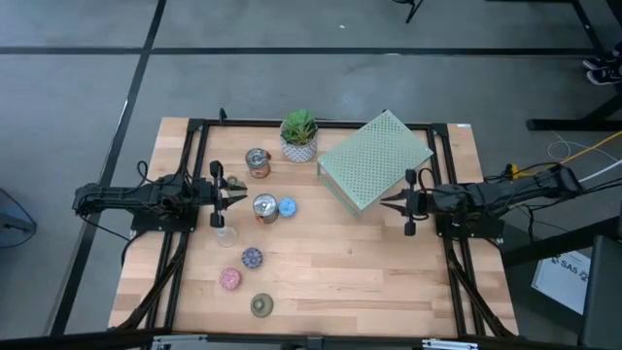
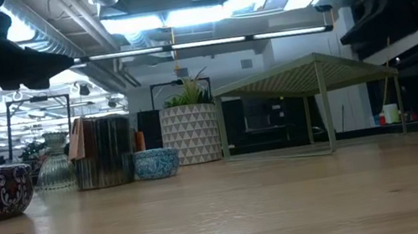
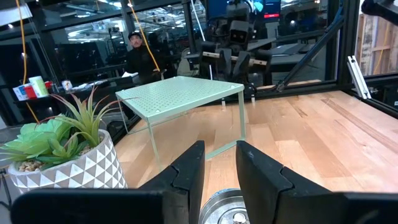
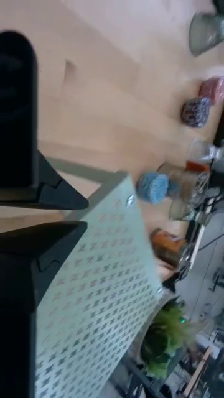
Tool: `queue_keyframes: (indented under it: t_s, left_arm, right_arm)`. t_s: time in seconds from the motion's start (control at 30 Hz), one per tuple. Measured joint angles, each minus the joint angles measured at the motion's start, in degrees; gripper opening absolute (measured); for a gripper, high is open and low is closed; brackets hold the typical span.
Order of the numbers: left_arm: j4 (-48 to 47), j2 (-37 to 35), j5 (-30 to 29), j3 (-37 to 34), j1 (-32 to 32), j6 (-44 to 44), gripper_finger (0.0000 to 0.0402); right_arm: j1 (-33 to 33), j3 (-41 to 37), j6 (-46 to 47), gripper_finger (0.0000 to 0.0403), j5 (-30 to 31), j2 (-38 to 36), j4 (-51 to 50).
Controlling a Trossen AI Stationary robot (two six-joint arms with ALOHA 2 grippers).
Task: Pick & Place candle stick holders
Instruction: Put the top silver scented candle on the shelf
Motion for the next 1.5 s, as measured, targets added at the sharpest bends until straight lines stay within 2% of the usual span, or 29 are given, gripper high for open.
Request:
queue_keyframes:
  t_s: [0.33,0.53,0.6,0.77,0.87,1.0,1.17,1.3,1.5]
  left_arm:
    - [-0.01,0.0,0.0,-0.01,0.0,0.0,0.0086]
    - [0.01,0.0,0.02,0.0,-0.01,0.0,0.0086]
    - [-0.01,0.0,0.02,-0.01,-0.02,0.0,0.0086]
    - [0.01,0.0,0.0,0.01,0.0,0.0,0.0086]
    - [0.0,0.0,0.01,-0.01,-0.02,0.0,0.0086]
    - [-0.01,0.0,0.0,0.01,0.0,0.0,0.0086]
    - [-0.01,0.0,0.0,0.01,0.0,0.0,0.0086]
    - [-0.01,0.0,0.0,-0.01,0.0,0.0,0.0086]
    - [-0.01,0.0,0.0,0.01,0.0,0.0,0.0086]
  right_arm:
    - [6.82,0.34,0.05,0.0043,-0.08,-0.27,7.97]
    - [10.68,0.34,10.92,0.0043,-3.05,-0.35,7.57]
    - [11.32,0.34,12.04,0.0043,-7.61,-0.85,6.5]
    - [11.29,0.34,8.06,0.0043,-29.67,-2.66,4.1]
    - [10.33,0.34,7.82,0.0043,-34.77,-3.96,2.68]
    - [9.59,0.3,7.1,0.0043,-33.94,-4.65,2.85]
    - [8.66,0.3,5.79,0.0043,-24.41,-4.7,5.77]
    - [8.15,-0.18,4.04,0.0043,-25.54,-4.7,9.04]
    - [8.12,-9.0,4.6,0.0044,-26.74,-5.17,25.03]
